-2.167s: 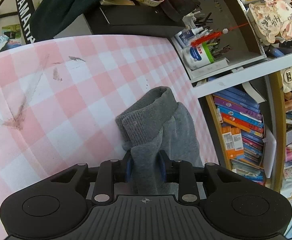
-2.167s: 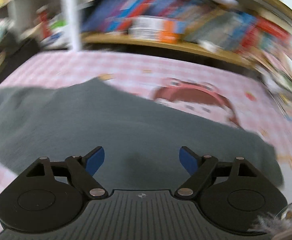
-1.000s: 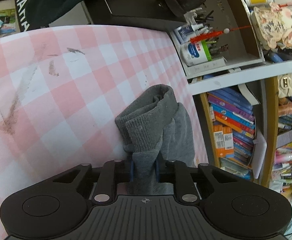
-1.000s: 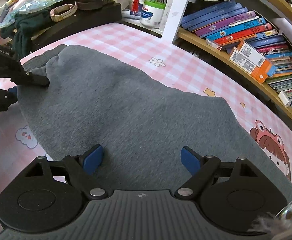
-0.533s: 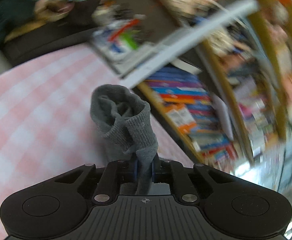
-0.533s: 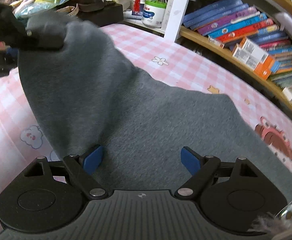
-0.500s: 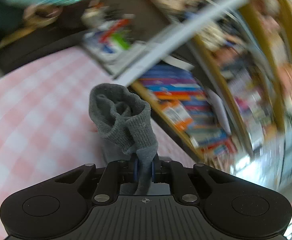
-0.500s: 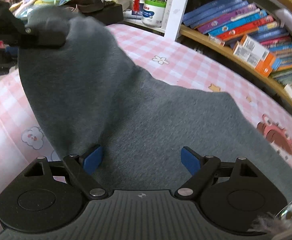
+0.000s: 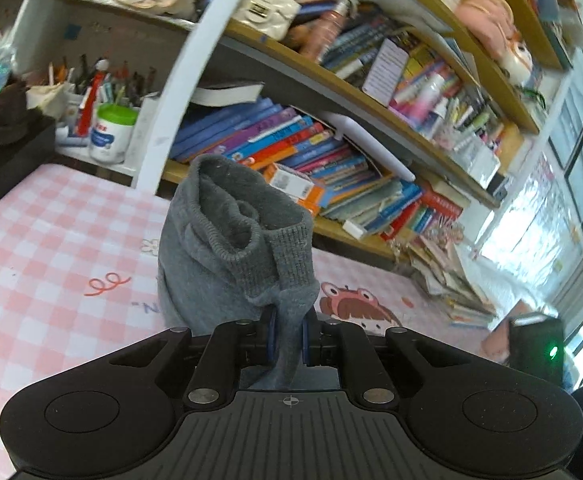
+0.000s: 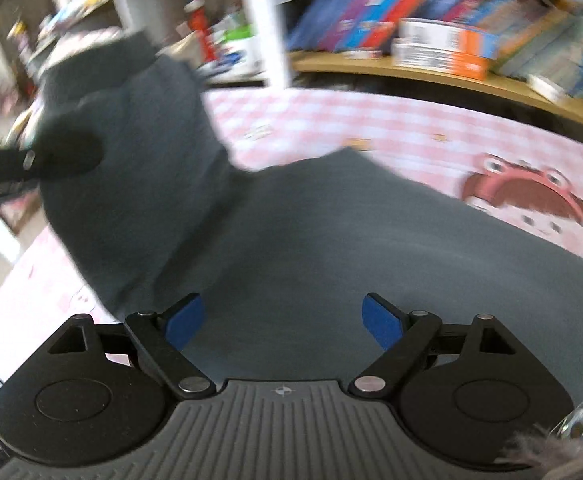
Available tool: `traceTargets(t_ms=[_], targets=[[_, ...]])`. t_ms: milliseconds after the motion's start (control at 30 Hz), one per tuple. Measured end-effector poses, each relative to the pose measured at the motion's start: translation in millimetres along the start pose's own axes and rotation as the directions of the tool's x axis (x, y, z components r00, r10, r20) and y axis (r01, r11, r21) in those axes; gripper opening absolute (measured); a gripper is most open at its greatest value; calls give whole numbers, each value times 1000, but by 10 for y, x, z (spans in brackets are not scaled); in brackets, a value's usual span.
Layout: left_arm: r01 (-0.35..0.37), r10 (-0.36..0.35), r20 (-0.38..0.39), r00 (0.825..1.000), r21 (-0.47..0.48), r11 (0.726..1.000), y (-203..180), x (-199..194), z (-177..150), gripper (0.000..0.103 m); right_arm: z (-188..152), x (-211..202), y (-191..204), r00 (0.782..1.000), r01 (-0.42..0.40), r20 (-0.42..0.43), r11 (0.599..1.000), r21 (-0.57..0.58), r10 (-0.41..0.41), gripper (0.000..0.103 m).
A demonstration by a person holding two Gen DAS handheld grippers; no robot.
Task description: Fold clothes
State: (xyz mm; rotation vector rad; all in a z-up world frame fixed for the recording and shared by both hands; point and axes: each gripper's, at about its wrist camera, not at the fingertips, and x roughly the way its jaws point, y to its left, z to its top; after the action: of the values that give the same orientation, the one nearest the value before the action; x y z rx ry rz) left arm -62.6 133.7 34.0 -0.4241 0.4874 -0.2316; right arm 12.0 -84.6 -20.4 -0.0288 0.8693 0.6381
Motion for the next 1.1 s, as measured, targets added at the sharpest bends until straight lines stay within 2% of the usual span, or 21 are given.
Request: traceTargets(t_ms=[167, 367, 433, 467, 500, 567, 667, 900, 1000, 1067, 1100], targets=[[-18, 20, -44, 999, 49, 999, -243, 153, -55, 10, -49, -304, -494, 998, 4, 57, 987, 159, -13, 86], [-39, 53, -138, 989, 102, 994, -495, 391, -145, 12, -69, -462, -871, 991, -80, 126, 949, 306, 43, 86], [-57, 77, -195, 978, 108, 993, -569, 503, -213, 15, -92, -484, -994, 988, -117, 138, 922, 369, 70, 86], [-61, 85, -229, 970, 110, 992, -606, 563, -254, 21, -109, -492, -1065, 986, -136, 143, 904, 406, 84, 86], [-51, 82, -278, 957, 117, 992, -642, 624, -302, 28, -128, -485, -1137, 985, -150, 145, 883, 446, 94, 86], [-30, 75, -352, 933, 130, 991, -699, 701, -393, 32, -164, -459, -1255, 983, -171, 144, 840, 515, 112, 86], [-49, 77, -301, 950, 98, 994, -642, 582, -346, 34, -200, -417, -1351, 978, -206, 144, 790, 577, 150, 86], [-91, 93, -182, 979, 19, 996, -497, 306, -239, 33, -201, -227, -1253, 956, -278, 102, 734, 620, 276, 85], [-160, 154, -169, 973, -18, 987, -315, 228, -217, 27, -205, -139, -1177, 947, -285, 68, 720, 633, 315, 81], [-181, 174, -203, 964, -17, 983, -222, 245, -264, 23, -186, -91, -1120, 943, -284, 49, 721, 632, 328, 69], [-189, 181, -230, 956, -12, 982, -179, 271, -298, 16, -179, -63, -1090, 944, -274, 33, 724, 632, 329, 64]])
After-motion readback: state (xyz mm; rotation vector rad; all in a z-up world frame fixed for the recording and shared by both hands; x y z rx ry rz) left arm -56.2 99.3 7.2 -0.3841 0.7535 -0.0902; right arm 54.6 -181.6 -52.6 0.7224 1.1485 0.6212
